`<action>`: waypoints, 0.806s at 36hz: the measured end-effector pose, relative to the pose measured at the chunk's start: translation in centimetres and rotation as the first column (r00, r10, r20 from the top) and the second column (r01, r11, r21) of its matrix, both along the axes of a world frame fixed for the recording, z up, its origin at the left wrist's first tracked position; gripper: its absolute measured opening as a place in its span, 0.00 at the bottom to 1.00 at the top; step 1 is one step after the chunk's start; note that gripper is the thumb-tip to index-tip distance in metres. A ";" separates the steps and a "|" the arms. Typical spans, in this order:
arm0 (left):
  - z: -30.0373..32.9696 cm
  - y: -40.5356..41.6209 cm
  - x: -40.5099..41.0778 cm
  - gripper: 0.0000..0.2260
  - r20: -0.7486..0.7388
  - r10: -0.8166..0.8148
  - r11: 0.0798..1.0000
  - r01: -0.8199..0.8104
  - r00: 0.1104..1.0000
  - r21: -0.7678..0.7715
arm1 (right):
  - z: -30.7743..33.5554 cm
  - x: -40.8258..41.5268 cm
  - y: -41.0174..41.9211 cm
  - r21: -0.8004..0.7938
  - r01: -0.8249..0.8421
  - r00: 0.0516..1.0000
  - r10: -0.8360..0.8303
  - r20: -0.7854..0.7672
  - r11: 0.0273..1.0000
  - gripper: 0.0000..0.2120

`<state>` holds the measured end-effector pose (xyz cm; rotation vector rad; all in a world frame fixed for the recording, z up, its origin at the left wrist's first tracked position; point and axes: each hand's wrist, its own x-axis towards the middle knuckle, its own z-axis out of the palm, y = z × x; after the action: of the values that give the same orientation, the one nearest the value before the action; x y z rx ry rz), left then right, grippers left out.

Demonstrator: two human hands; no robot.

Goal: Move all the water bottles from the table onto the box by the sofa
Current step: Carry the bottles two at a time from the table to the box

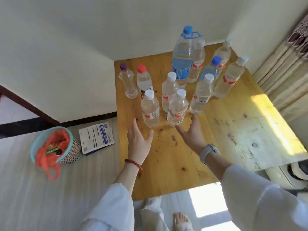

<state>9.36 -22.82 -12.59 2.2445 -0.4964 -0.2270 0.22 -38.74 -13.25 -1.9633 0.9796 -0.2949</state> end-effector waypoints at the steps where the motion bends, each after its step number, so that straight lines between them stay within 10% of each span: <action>1: -0.4 -0.7 1.2 0.36 -0.013 -0.022 1.000 0.022 1.000 -0.008 | -0.3 0.8 -0.2 0.026 0.023 1.000 -0.024 0.017 0.999 0.41; 29: -2.9 -1.5 3.2 0.35 -0.243 -0.487 0.854 0.398 0.839 -0.335 | 1.4 -3.5 5.2 0.220 0.341 0.928 -0.365 0.077 0.914 0.24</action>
<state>12.56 -24.27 -15.53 1.7485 -0.8189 -0.7114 -3.28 -33.56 -11.89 -1.5599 1.2372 -0.4873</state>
